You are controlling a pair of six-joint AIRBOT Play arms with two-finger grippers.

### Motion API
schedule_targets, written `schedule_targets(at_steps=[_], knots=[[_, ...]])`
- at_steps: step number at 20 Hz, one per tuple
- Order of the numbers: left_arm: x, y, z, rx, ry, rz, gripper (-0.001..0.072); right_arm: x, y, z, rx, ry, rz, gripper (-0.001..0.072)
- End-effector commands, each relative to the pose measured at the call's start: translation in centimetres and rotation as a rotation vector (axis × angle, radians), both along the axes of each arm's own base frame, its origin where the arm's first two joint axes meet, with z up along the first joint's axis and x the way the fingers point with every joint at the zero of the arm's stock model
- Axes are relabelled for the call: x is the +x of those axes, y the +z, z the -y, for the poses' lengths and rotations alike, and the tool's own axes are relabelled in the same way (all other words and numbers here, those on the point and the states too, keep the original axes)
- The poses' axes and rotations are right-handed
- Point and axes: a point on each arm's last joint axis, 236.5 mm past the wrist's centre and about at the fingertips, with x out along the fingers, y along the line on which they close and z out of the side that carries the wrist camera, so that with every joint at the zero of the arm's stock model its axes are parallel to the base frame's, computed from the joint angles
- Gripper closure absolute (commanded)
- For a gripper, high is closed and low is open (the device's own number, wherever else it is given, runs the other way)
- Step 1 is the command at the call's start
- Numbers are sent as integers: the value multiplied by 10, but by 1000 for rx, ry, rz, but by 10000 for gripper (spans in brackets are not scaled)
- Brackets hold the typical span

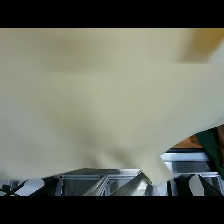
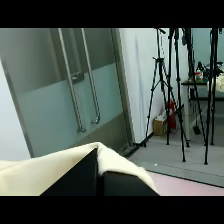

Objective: Fold the shirts.

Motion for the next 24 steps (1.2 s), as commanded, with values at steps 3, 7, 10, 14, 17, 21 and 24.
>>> schedule_targets(at_steps=[3, 7, 10, 14, 17, 21, 24], knots=[[130, -149, -4, 87, -9, -418, 688, 121, -110, -17, -115, 46, -307, 692], [218, -304, -5, 147, 34, -727, 687, 229, -243, -49, -151, 50, -565, 693], [257, -385, -5, 117, -31, -866, 688, 284, -350, -50, -106, 40, -747, 693], [292, -462, -9, 69, -42, -976, 687, 321, -437, -39, -17, -4, -874, 693], [298, -498, -18, 27, -6, -1029, 687, 326, -464, -27, 28, 10, -919, 692], [283, -521, -31, 27, -13, -1077, 687, 288, -501, -22, -110, 141, -1029, 693], [271, -542, -38, 66, -6, -1130, 688, 256, -542, -12, -197, 159, -1149, 693]])
